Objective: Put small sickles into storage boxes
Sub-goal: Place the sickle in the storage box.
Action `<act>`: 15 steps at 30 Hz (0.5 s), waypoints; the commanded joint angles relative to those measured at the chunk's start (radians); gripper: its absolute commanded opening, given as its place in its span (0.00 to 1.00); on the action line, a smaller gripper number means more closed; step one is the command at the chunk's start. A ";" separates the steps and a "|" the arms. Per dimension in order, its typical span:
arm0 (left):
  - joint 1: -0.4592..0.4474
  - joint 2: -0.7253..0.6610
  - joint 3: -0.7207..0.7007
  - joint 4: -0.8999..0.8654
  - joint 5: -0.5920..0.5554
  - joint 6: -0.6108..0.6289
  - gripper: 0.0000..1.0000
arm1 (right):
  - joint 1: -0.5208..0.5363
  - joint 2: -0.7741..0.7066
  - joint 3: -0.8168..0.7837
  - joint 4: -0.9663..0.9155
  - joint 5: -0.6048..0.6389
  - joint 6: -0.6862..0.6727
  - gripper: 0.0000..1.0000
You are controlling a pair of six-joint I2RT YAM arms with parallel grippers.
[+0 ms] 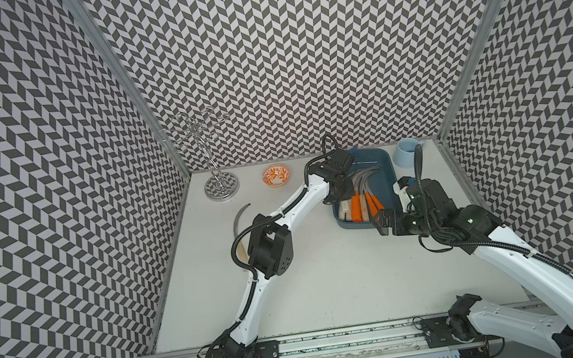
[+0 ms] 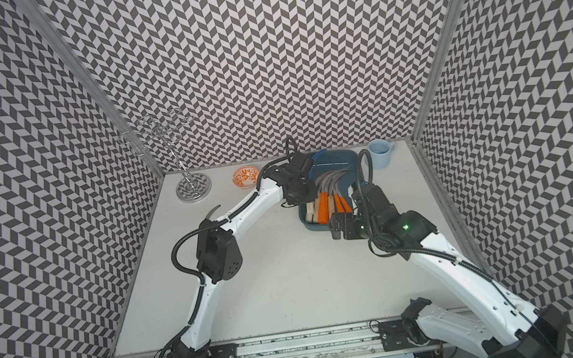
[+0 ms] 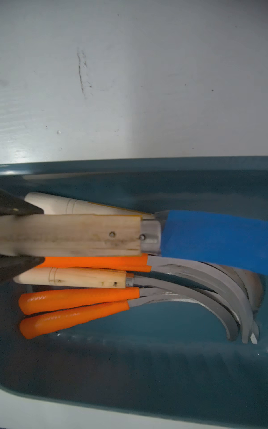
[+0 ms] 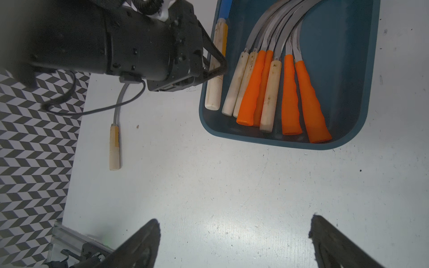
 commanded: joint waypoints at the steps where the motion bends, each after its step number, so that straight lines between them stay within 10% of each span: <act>1: 0.001 0.040 0.029 0.025 0.004 0.013 0.00 | -0.010 -0.018 -0.008 0.008 -0.010 -0.023 1.00; 7: 0.011 0.080 0.014 0.030 0.013 0.028 0.02 | -0.020 -0.015 -0.005 0.002 -0.012 -0.036 1.00; 15: 0.009 0.065 -0.010 0.062 0.070 0.041 0.43 | -0.031 -0.010 -0.009 0.010 -0.029 -0.040 1.00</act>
